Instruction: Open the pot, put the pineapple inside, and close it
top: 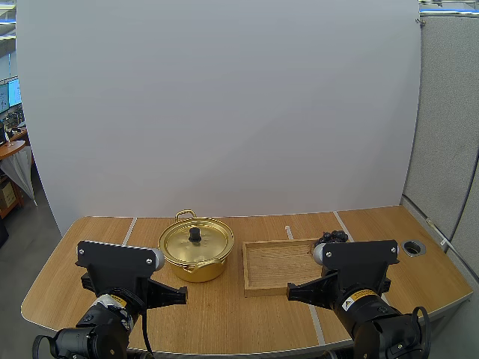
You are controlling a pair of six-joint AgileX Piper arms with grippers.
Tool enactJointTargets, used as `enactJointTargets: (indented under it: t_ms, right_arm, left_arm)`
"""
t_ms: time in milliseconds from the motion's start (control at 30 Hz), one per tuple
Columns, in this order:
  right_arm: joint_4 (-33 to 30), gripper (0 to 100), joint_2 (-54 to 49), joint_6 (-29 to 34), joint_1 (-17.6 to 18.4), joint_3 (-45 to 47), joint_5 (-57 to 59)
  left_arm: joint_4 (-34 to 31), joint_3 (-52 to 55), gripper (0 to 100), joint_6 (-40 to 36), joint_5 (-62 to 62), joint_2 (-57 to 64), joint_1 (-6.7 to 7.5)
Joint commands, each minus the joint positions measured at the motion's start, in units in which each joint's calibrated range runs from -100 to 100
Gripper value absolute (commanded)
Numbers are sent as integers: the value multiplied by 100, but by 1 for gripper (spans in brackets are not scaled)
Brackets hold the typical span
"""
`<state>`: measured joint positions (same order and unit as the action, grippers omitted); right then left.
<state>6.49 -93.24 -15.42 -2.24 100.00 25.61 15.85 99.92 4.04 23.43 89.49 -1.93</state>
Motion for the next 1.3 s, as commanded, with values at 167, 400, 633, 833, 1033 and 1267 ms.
enactJointTargets:
  t_ms: [167,400,633,833,1033,1267]
  right_arm:
    - [-76,0,-45,-53,-20,0,20]
    - [-78,0,-676,-53,-20,0,20]
    - [-78,0,-676,-53,-20,0,-120]
    - [-78,0,-676,-53,-20,0,-120]
    - [-78,0,-676,-53,-20,0,-120]
    - [-78,0,-676,-53,-20,0,-120]
  left_arm:
    - [-49,8,0,-22,-139,18,0]
    - [-36,8,0,-22,-235,18,0]
    - [-36,8,0,-22,-234,18,0]
    - [-36,8,0,-22,-234,383,-9]
    - [-36,8,0,-22,-270,1051,-9]
    - [-36,8,0,-22,-336,1051,-2]
